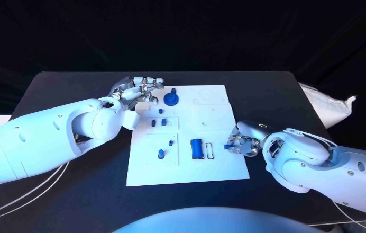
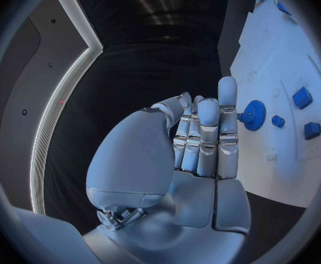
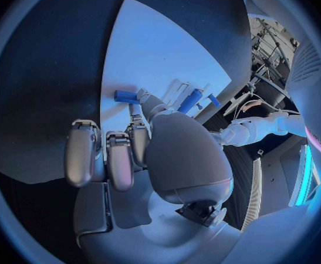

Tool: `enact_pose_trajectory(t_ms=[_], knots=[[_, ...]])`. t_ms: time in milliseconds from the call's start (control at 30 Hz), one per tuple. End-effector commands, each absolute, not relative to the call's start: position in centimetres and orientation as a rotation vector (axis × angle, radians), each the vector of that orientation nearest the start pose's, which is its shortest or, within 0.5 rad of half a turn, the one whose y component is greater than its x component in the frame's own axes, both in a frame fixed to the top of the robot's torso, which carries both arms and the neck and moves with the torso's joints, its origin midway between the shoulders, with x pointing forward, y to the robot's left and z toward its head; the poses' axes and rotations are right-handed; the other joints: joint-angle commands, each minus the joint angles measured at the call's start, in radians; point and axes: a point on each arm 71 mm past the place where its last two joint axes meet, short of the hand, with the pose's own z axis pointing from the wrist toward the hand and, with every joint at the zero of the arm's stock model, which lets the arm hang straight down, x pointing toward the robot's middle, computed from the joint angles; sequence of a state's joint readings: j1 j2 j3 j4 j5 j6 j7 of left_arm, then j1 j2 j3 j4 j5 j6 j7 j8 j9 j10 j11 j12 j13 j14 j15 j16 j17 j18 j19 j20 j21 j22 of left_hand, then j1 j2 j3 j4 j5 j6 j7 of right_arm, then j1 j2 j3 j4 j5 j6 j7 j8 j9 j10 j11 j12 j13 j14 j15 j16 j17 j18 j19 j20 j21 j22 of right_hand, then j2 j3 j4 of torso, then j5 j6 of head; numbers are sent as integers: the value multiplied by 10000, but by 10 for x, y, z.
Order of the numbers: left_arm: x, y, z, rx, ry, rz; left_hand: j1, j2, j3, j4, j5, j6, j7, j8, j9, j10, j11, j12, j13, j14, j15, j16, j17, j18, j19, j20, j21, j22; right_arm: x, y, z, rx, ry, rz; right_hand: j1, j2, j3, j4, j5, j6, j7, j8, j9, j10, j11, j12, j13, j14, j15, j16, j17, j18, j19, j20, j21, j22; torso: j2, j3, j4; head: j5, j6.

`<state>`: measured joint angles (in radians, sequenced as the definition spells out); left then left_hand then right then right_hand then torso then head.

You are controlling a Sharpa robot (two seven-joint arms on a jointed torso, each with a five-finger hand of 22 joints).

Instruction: Assemble the parts on the task board

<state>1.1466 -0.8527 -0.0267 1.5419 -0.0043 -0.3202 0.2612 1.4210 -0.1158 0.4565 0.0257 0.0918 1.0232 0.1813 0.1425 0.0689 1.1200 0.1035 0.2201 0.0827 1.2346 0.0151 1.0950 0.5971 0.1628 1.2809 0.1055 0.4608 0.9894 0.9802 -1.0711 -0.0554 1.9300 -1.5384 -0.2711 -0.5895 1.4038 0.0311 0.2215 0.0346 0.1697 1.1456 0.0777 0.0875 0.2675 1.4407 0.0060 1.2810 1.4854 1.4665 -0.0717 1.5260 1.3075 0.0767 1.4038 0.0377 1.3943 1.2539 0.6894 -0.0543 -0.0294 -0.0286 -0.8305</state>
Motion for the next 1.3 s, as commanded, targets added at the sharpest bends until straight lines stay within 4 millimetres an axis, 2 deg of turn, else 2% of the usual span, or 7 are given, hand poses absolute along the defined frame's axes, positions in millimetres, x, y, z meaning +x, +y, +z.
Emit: enact_pose_trajectory(t_ms=[33, 267, 400, 567, 800, 1300], knots=[[477, 205, -206, -12269, 15671, -14871, -21, 15, 12, -59, -23, -78, -3, 57, 8, -65, 5, 21, 12, -40, 8, -15, -14, 186, 3, 61, -39, -8, 362, -215, -246, 2115, 20126, 4386, -370, -2, 145, 103, -1, 85, -18, 35, 166, 119, -97, -64, -1275, 878, 40, 2, 1831, -77, 4, 50, 49, 7, 4, -6, -5, 14, 11], [477, 204, -206, -12254, 15685, -14886, -21, 15, 12, -59, -23, -78, -3, 57, 8, -65, 5, 21, 12, -40, 8, -15, -14, 186, 3, 61, -39, -8, 361, -207, -242, 2856, 20213, 5038, -927, -235, 246, 379, 284, 115, -30, 27, 185, 162, -104, 8, -1214, 886, 31, 18, 1863, -82, 24, 43, 64, 40, 9, 0, 1, 48, 6], [477, 204, -206, -12252, 15692, -14893, -21, 15, 12, -59, -23, -78, -3, 57, 8, -65, 5, 21, 12, -40, 8, -15, -14, 186, 3, 61, -39, -8, 361, -200, -243, 3056, 20395, 5336, -1181, -352, 268, 529, 620, 143, -39, 25, 197, 190, -111, 57, -1174, 892, 23, 31, 1887, -86, 40, 34, 75, 62, 10, -2, -7, 46, 3], [476, 204, -206, -12246, 15705, -14910, -21, 15, 12, -59, -23, -78, -3, 57, 8, -65, 5, 21, 12, -40, 8, -15, -14, 186, 3, 61, -39, -8, 361, -192, -245, 3067, 20663, 5522, -1372, -403, 256, 664, 823, 172, -46, 29, 208, 215, -116, 98, -1141, 897, 18, 44, 1910, -89, 54, 29, 86, 81, 8, -2, -15, 48, 2], [476, 203, -206, -12248, 15722, -14916, -21, 15, 12, -59, -23, -78, -3, 57, 8, -65, 5, 21, 12, -40, 8, -15, -14, 186, 3, 61, -39, -8, 362, -184, -251, 2960, 21115, 5480, -1691, -518, 108, 902, 1445, 309, -99, 92, 258, 263, -158, 177, -1076, 900, -14, 49, 1920, -91, 69, 4, 92, 97, 6, 6, -11, 45, -9], [476, 203, -206, -12257, 15787, -14935, -17, 14, 11, -72, -24, -83, 0, 66, 8, -73, 7, 37, 13, -43, 6, -14, -23, 186, 5, 60, -42, -11, 365, -177, -256, 2645, 21218, 5325, -1893, -558, -87, 1077, 1558, 596, -237, 306, 431, 278, -266, 142, -1089, 896, -100, 37, 1901, -84, 63, -64, 73, 73, 17, 11, -18, 73, -28]])
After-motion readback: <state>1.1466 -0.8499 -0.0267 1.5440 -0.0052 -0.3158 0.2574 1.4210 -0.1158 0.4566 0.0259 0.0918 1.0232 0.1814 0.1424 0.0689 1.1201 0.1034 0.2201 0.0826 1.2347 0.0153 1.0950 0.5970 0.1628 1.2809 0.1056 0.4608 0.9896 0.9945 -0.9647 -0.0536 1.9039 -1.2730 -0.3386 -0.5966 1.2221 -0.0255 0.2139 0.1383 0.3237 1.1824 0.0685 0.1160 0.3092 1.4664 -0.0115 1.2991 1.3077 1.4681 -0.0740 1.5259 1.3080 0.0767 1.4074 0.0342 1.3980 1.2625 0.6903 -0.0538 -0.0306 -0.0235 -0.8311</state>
